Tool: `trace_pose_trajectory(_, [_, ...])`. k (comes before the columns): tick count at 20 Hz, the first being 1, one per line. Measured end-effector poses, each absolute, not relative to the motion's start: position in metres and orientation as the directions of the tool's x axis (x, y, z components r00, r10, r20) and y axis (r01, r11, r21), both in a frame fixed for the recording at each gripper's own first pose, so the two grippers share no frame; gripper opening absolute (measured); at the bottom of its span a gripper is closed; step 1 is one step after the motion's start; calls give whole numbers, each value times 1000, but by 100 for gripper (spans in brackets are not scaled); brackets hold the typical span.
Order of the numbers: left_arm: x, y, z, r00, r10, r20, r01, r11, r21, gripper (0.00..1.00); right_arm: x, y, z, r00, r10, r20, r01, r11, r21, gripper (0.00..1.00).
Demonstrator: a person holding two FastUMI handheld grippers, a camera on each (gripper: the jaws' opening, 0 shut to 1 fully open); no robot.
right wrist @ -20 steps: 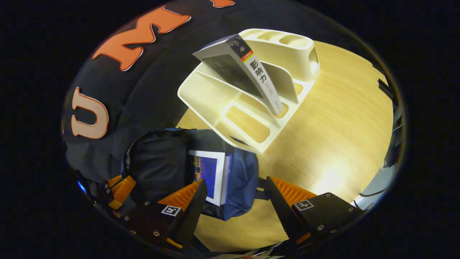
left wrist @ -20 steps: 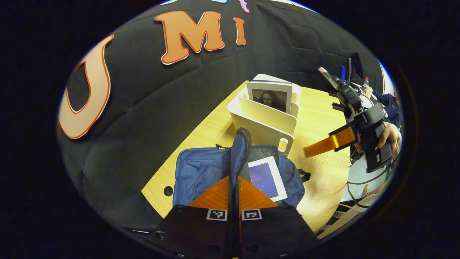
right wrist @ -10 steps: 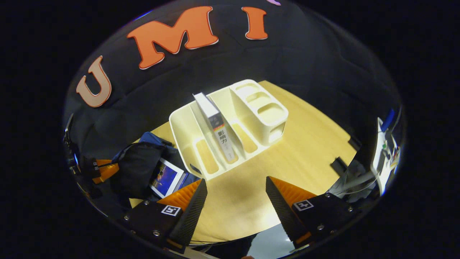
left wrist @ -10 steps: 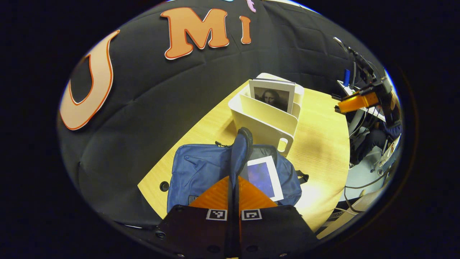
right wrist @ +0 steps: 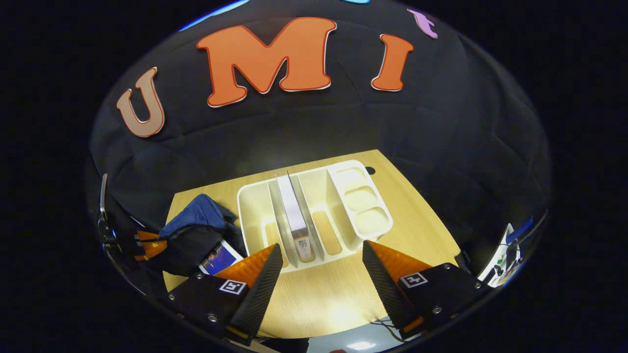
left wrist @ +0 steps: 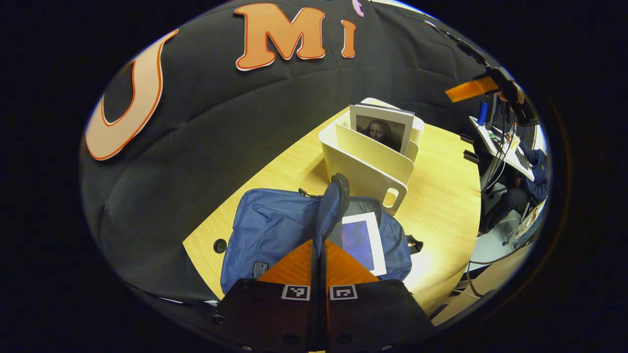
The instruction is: Open the schoolbag, grab two books from the bookshelf and put them into the schoolbag.
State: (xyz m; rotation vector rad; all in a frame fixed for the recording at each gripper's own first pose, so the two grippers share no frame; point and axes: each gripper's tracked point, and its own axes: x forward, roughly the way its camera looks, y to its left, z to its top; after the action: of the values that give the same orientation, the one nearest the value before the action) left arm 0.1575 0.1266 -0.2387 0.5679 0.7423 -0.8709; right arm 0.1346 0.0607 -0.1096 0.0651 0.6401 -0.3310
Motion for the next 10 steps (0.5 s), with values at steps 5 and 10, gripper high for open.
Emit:
trace_pose_trajectory(5, [165,128,-246,429,-445,-786,822,554,135,0,192,67,-121,737,-207,-644,229,972,-51,98])
trace_pose_trajectory(10, [163,128,-247,416,-446,-792,819,562,114,0,234,63,-149,693,-185,-697,194,979,-66,97])
